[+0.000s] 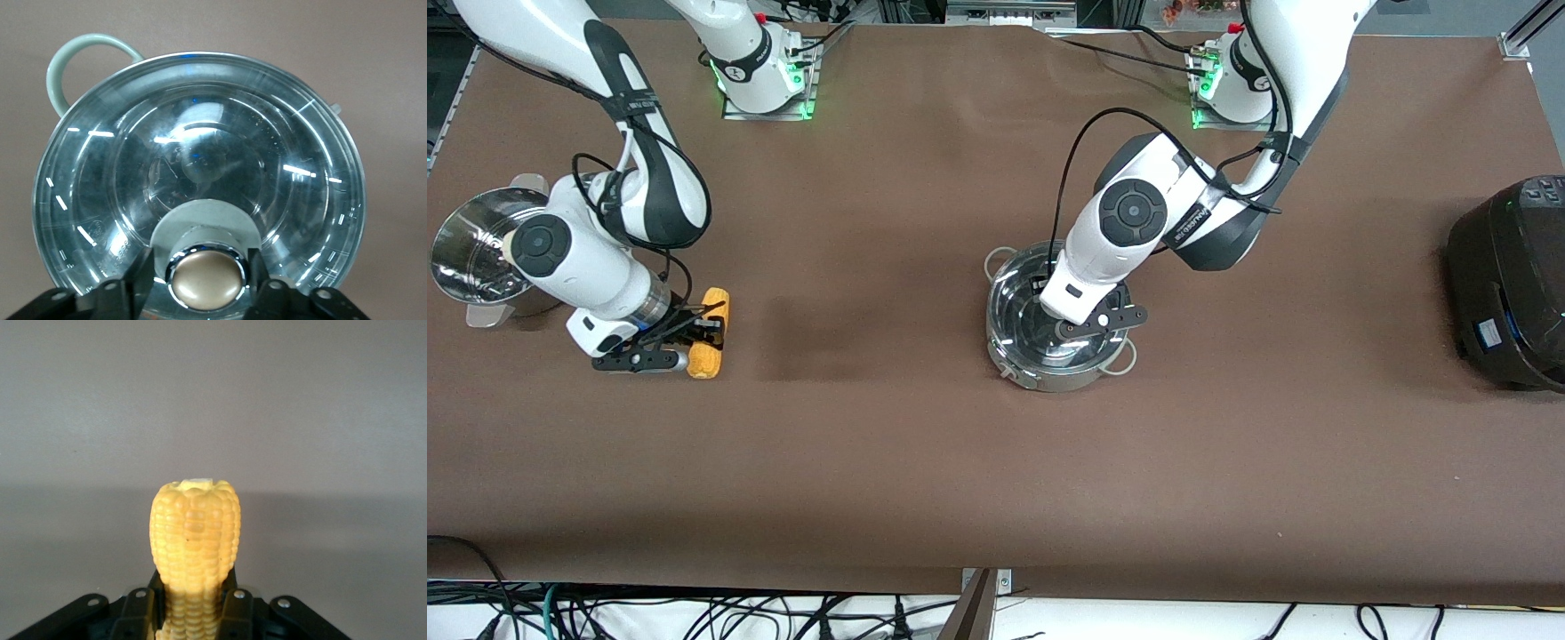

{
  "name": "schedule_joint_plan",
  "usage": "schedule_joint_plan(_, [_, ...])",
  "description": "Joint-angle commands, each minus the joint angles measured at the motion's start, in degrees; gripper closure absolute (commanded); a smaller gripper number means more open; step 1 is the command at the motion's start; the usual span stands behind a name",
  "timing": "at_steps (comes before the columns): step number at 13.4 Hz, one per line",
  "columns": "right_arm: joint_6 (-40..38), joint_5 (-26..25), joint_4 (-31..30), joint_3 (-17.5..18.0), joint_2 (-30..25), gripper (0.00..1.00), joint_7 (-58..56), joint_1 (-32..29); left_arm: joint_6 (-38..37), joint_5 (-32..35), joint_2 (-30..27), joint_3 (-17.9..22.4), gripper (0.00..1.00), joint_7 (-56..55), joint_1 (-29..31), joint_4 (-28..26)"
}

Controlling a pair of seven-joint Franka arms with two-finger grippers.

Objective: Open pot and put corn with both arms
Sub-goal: 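Lift the lid with the left gripper while the right gripper lifts the corn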

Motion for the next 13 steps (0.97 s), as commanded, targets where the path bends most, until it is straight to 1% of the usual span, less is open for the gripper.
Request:
schedule_joint_plan(1, [-2.24, 0.46, 1.67, 0.31, -0.42, 1.0, -1.31, -0.28, -1.1, 1.9, -0.51, 0.23, 0.5, -1.21, -0.39, 0.62])
schedule_joint_plan(2, [-2.33, 0.46, 1.67, 0.31, -0.5, 1.0, -1.31, -0.28, -1.1, 1.9, -0.51, 0.23, 0.5, -1.21, -0.39, 0.62])
schedule_joint_plan(4, [-2.33, 0.46, 1.85, 0.31, -0.59, 1.0, -1.4, -0.28, -1.1, 1.9, -0.51, 0.23, 0.55, -1.21, -0.39, 0.62])
schedule_joint_plan(5, [-2.33, 0.46, 1.85, 0.31, -0.59, 1.0, -1.4, -0.28, -1.1, 1.9, -0.51, 0.23, 0.63, -1.21, -0.39, 0.62])
schedule_joint_plan(6, [-2.33, 0.46, 2.02, 0.31, -0.59, 1.0, -1.4, -0.28, -1.1, 1.99, -0.51, 0.23, 0.82, -0.94, -0.39, 0.62])
schedule_joint_plan(7, [-2.33, 0.46, 2.11, 0.31, -0.59, 1.0, -1.48, -0.28, -1.02, 2.07, -0.51, 0.32, 0.94, -0.59, -0.39, 0.44])
schedule_joint_plan(8, [-2.33, 0.46, 2.11, 0.31, -0.59, 1.0, -1.4, -0.28, -0.93, 2.07, -0.51, 0.32, 1.0, -0.42, -0.39, 0.36])
schedule_joint_plan(11, [-3.46, 0.46, 2.46, 0.39, -0.94, 1.0, -1.4, -0.28, -1.1, 2.87, -1.3, 0.58, 1.0, -0.41, -0.22, 0.09])
schedule_joint_plan(13, [-7.41, 0.46, 5.17, 0.39, -0.94, 1.0, -1.31, -0.28, -3.81, 2.87, -3.05, 0.67, 1.0, -0.41, 0.13, 0.27])
